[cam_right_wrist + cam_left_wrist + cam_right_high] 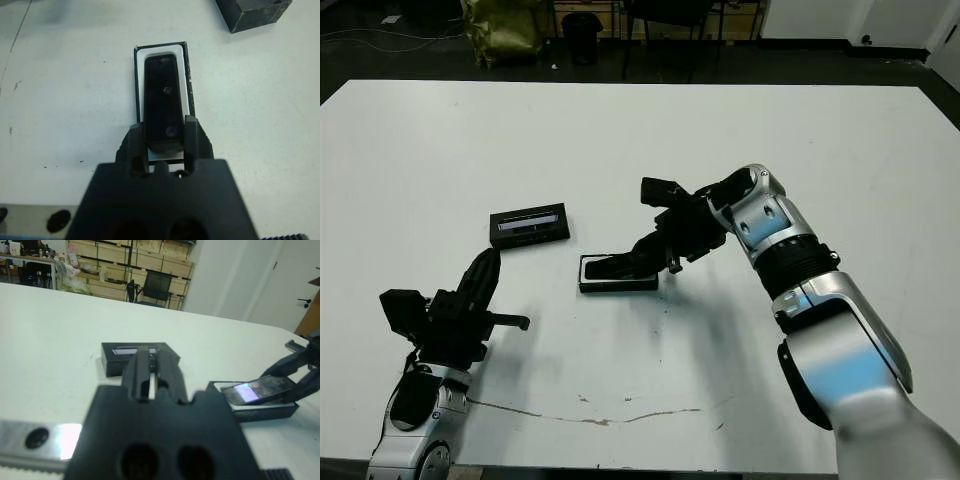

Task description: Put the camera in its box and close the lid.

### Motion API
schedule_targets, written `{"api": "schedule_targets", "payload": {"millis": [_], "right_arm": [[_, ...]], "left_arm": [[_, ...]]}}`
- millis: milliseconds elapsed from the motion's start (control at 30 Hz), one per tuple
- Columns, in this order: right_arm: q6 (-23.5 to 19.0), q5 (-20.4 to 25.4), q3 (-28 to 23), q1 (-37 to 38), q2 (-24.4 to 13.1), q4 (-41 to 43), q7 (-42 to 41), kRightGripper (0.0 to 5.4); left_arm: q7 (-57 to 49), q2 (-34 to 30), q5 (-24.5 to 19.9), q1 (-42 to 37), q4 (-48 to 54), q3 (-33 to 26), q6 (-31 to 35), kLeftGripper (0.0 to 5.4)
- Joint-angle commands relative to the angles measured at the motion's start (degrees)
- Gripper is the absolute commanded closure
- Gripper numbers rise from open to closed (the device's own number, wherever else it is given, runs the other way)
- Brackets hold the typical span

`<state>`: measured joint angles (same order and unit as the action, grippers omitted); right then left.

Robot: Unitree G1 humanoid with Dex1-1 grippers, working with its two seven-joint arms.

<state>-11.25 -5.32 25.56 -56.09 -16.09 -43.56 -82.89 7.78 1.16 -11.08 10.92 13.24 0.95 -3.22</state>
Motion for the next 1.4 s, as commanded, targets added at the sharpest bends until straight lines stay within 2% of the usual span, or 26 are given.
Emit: {"api": "schedule_targets", "payload": {"millis": [33,267,367,467,667,800,867,1000,1133,1400], "right_arm": [[1.2,-0.31,0.21,0.58,1.06,-0.06,0.67,5.05],[0.31,-0.45,0.07,0.59,0.79,0.42,0.83,5.05],[2.18,-0.54,-0.06,0.83,0.47,0.94,1.21,5.05],[3.22,-0.89,0.17,0.59,0.37,0.64,1.19,4.52],[3.28,-2.12,0.93,-0.01,0.11,1.25,1.49,3.15],[4.91,-2.83,1.23,-0.16,-0.16,1.53,1.3,2.26],[4.68,-2.95,1.07,-0.18,-0.11,1.43,1.21,1.81],[1.39,-2.58,0.77,-0.48,0.26,0.89,0.42,0.96],[0.91,-2.34,0.57,-0.25,0.27,1.26,0.41,0.03],[1.69,-0.41,-1.4,-0.61,-0.26,1.04,-0.21,0.01]], "left_arm": [[-0.25,-0.24,0.47,0.67,-0.56,0.03,0.73,5.4],[0.04,-0.24,0.2,0.62,-0.86,-0.15,0.51,5.4],[-0.15,-0.1,0.25,0.65,-0.8,-0.1,0.64,5.4],[-0.63,0.2,-0.08,1.12,0.32,0.03,1.93,5.4],[0.05,-0.09,-0.01,0.9,-0.24,-0.11,1.14,5.4],[-0.05,0.16,-0.43,0.83,-0.37,-0.29,1.51,5.4],[0.23,0.09,-0.7,0.73,-0.68,-0.37,1.38,5.4],[0.33,0.1,-0.58,0.91,-0.52,-0.25,1.07,5.4],[0.37,-0.02,0.16,0.63,-1.5,-0.32,-0.35,5.4],[-0.23,0.17,-0.53,1.12,0.3,-0.33,2.32,5.4]]}}
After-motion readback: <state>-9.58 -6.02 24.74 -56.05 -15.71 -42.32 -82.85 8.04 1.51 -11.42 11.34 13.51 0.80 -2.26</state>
